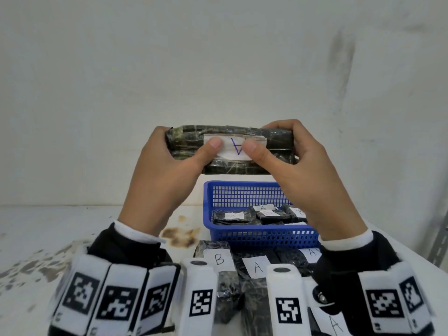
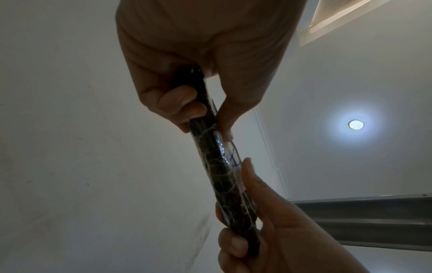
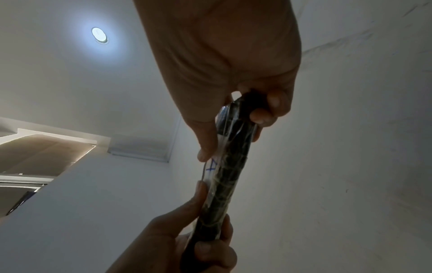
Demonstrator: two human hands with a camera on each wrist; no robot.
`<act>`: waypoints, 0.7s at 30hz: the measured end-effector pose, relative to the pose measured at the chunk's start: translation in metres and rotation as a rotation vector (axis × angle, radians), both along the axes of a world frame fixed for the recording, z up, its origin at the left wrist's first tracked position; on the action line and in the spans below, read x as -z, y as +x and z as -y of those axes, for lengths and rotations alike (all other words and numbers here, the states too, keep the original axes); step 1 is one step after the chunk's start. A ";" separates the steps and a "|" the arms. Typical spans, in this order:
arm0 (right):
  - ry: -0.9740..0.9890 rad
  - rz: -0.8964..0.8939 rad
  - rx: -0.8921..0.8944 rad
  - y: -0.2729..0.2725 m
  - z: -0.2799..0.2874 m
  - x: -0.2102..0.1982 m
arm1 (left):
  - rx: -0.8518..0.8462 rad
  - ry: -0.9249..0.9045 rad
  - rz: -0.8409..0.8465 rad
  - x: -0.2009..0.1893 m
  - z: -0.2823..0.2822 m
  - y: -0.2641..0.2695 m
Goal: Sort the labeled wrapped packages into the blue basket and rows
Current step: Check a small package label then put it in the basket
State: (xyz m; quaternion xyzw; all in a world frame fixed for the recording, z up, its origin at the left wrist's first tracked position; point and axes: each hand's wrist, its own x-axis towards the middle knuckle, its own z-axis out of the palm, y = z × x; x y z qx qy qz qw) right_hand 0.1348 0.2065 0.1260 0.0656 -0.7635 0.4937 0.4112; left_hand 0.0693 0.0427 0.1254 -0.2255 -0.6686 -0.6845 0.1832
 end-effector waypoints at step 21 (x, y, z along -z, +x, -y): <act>-0.075 0.018 -0.082 0.009 -0.007 -0.007 | 0.157 0.022 0.007 -0.006 0.006 0.010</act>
